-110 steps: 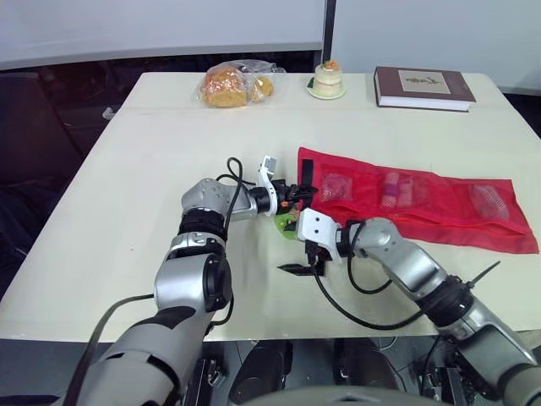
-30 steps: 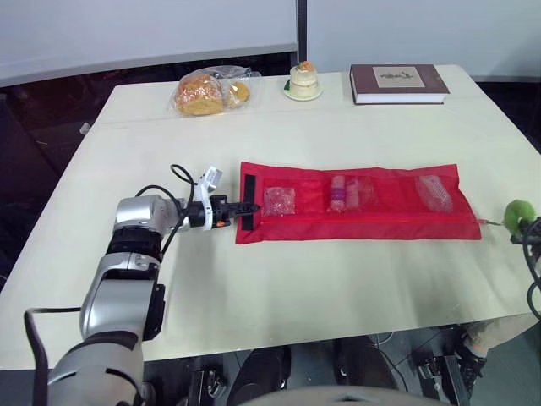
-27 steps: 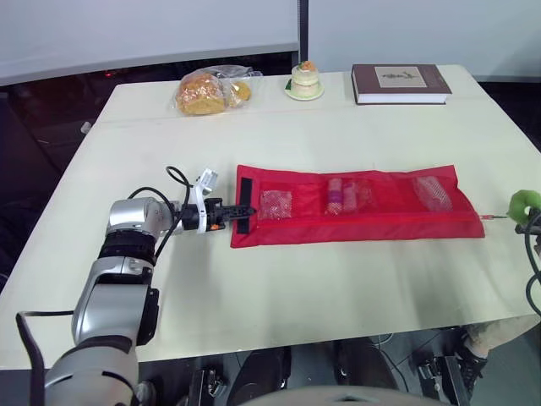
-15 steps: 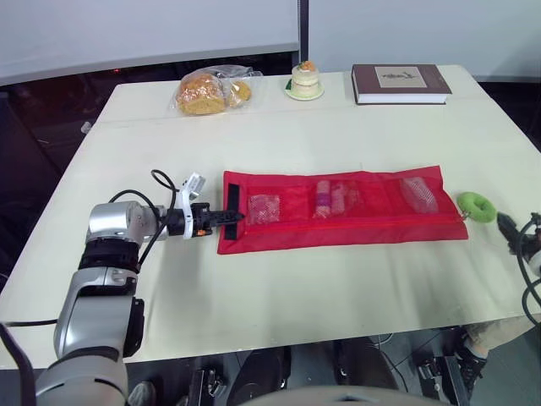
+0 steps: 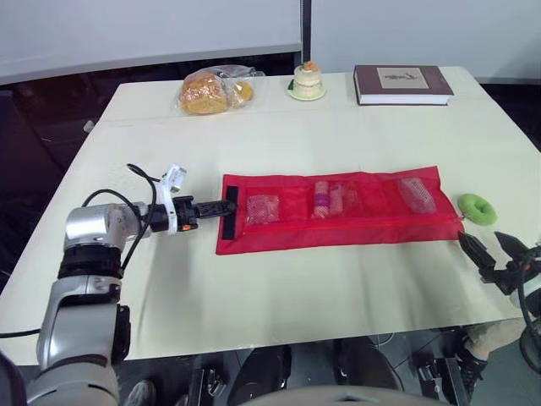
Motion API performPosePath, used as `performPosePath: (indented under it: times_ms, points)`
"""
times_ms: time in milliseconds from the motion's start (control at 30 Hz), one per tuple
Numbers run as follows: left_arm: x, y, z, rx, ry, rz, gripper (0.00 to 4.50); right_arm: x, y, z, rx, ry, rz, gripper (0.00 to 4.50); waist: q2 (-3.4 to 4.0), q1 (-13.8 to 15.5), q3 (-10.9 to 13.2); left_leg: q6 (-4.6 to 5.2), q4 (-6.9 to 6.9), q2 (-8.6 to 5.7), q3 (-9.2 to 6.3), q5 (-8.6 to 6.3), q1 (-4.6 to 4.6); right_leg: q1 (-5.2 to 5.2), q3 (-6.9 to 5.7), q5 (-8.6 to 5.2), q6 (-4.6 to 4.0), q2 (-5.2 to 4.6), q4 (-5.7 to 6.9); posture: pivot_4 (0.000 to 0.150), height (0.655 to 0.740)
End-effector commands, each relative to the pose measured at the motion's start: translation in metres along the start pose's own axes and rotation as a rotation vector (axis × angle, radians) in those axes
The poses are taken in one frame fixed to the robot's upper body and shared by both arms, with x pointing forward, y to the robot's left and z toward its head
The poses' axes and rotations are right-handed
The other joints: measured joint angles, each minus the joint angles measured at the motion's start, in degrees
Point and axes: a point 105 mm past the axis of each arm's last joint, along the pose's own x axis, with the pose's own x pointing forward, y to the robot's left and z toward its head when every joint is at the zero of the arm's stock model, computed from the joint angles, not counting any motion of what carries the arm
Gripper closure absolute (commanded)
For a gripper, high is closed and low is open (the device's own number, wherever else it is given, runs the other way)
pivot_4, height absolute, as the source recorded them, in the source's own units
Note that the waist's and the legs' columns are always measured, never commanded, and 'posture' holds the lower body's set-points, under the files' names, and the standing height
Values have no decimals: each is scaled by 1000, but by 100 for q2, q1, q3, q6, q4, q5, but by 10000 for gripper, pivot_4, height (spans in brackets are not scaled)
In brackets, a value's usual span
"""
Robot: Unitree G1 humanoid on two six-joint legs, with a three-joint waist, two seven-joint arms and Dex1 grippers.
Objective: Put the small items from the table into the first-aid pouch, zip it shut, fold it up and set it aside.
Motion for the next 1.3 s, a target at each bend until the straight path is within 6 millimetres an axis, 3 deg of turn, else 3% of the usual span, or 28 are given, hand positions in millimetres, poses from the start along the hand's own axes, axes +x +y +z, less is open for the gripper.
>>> performPosePath:
  times_ms: [33,200,300,433,500,700,1033,1167,1300]
  points:
    - [-8,-30,24,215,-47,-130,755,0,7,3,90,-51,-2,0,-8,27,7,-2,0,0,-1,1,-3,-1,-1,0,0,-2,-1,1500,7289]
    - [-1,-73,41,496,-49,-262,755,2,11,-8,310,-29,-9,0,-21,159,15,-18,4,-7,-16,11,-19,3,-2,4,-5,-25,-23,1500,7289]
    - [6,-111,47,634,-51,-381,755,4,13,-15,410,10,-21,0,-22,175,16,-3,4,-6,-24,3,-23,8,-10,5,-5,-25,-36,1500,7289]
    - [16,-166,41,806,-44,-580,755,8,-6,-16,558,-29,-173,0,-18,111,17,-3,0,-1,-21,3,-20,8,-13,5,-6,-6,-38,1500,7289]
    - [16,-184,39,844,-49,-650,755,7,-13,-15,623,-52,-226,0,-19,122,18,-9,2,0,-22,7,-23,8,-14,5,-6,-1,-38,1500,7289]
    - [17,-197,37,875,-47,-706,755,19,-10,-16,714,-41,-228,0,-17,106,18,3,2,0,-13,1,-14,13,-19,5,-6,20,-39,1500,7289]
    - [18,-202,32,889,-35,-762,755,55,20,-21,847,-33,-46,0,-18,68,18,5,4,2,-6,1,-10,17,-19,5,-6,30,-39,1500,7289]
    - [16,-203,30,887,-29,-773,755,58,29,-14,820,-93,57,0,-18,37,18,6,4,2,-7,0,-10,17,-20,5,-5,32,-38,1500,7289]
    - [16,-202,28,889,-22,-773,755,62,38,-21,733,-74,113,0,-17,-9,18,6,4,2,-9,0,-10,16,-20,5,-5,33,-37,1500,7289]
